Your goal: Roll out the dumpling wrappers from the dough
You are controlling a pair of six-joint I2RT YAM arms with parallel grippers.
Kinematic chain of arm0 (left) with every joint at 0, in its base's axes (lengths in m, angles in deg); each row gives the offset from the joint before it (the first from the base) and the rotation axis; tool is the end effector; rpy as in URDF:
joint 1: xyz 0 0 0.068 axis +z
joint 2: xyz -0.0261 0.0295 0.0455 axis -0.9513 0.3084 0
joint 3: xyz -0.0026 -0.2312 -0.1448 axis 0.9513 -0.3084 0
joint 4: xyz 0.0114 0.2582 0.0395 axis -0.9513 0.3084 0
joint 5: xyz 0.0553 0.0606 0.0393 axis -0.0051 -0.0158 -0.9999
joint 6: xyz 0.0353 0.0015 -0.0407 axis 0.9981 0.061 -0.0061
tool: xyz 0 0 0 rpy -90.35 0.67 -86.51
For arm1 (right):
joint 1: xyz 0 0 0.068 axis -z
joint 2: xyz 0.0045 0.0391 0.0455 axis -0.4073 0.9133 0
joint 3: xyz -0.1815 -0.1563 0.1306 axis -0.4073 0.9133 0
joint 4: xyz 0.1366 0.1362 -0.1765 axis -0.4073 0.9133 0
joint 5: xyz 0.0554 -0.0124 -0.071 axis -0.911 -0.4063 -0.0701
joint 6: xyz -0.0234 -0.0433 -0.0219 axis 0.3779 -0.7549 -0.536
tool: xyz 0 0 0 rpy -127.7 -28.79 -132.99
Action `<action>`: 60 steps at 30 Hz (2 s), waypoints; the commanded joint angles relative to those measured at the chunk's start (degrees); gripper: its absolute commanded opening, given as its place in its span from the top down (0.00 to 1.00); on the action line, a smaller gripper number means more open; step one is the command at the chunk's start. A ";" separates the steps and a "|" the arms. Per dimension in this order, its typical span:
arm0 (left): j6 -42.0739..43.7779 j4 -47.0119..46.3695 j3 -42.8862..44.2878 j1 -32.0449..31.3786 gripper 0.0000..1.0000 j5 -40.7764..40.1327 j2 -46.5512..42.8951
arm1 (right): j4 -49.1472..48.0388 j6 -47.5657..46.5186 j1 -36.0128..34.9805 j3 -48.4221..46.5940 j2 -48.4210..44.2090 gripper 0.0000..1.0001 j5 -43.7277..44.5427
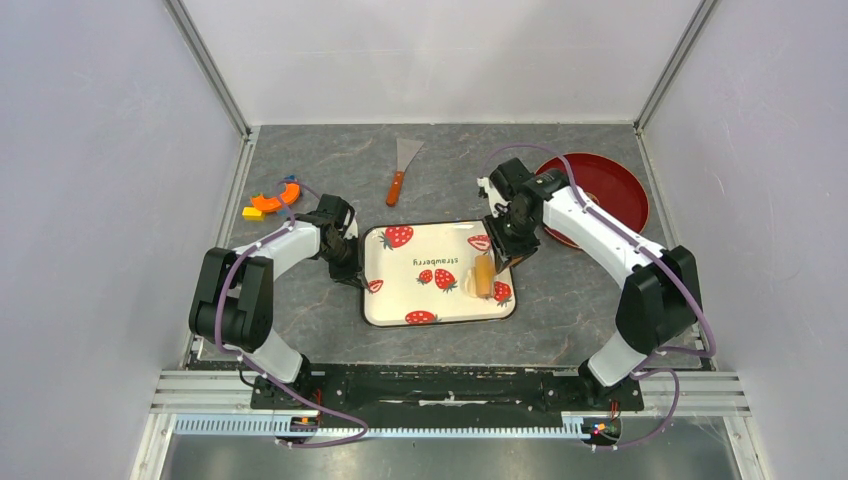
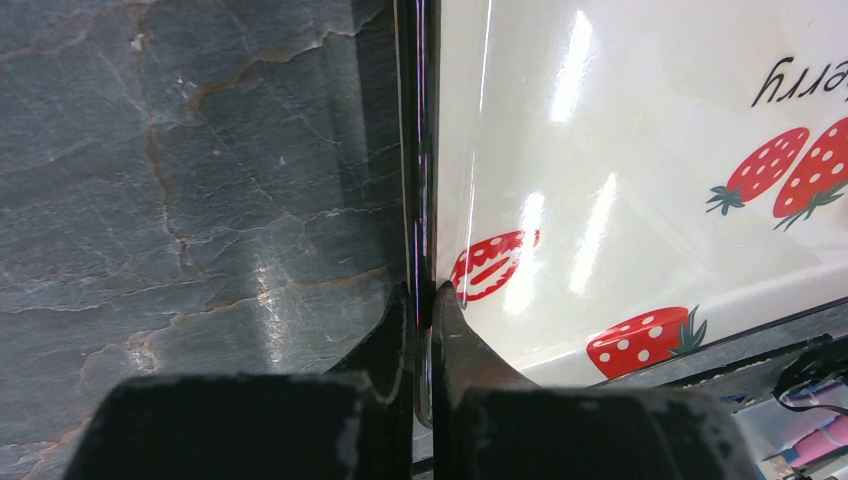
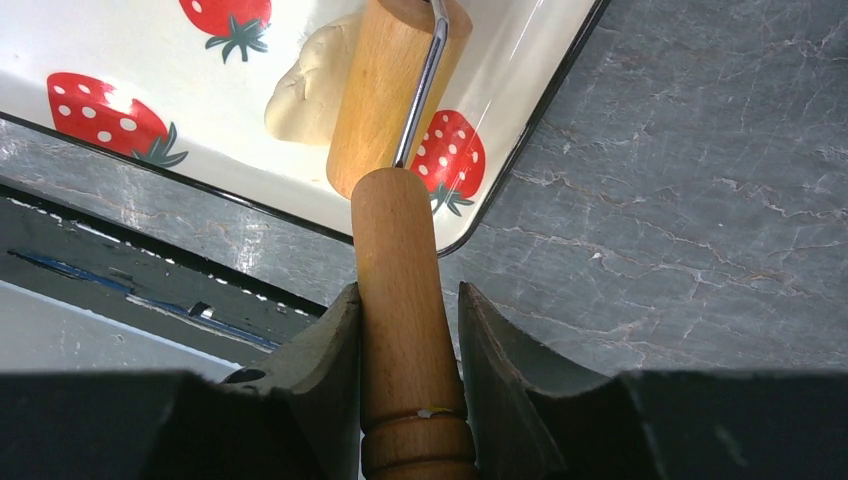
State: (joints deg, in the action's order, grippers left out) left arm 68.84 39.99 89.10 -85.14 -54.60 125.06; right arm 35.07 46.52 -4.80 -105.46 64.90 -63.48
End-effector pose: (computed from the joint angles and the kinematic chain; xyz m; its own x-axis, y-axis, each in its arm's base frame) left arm 0.2686 -0.0714 0.1573 -0.9853 -0.1050 -0.1347 -0.0610 0.9529 -0.2970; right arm 0.2705 0.1530 0.2519 -0.9177 -0.3674 -0.1515 -0.3862 0.9143 0.1220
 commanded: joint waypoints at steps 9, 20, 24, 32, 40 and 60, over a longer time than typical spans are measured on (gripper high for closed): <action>3.16 2.71 0.83 0.89 0.98 -8.85 0.68 | 3.20 -4.36 3.35 4.08 7.16 1.00 19.74; 3.09 2.33 0.35 0.89 0.98 -8.58 0.38 | 3.41 -4.41 3.42 -0.05 6.77 1.00 17.40; 3.13 2.32 0.35 0.89 0.98 -8.19 0.52 | 0.99 -5.70 3.27 -2.01 4.98 1.00 12.03; 3.42 2.31 0.61 0.89 0.98 -7.95 0.80 | -2.32 -6.46 2.94 -8.00 2.31 1.00 2.16; 3.60 2.31 0.65 0.89 0.98 -7.47 0.54 | -3.74 -8.92 -0.07 -11.20 2.77 1.00 -2.23; 5.27 4.20 2.72 0.77 0.98 -7.31 -0.93 | -6.01 -7.44 -7.11 -24.02 6.78 1.00 -11.34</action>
State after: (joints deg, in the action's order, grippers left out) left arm 69.89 42.09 90.13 -84.66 -57.16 125.02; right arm 32.89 38.68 -11.88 -124.91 73.59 -68.68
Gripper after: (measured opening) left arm 0.048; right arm 0.343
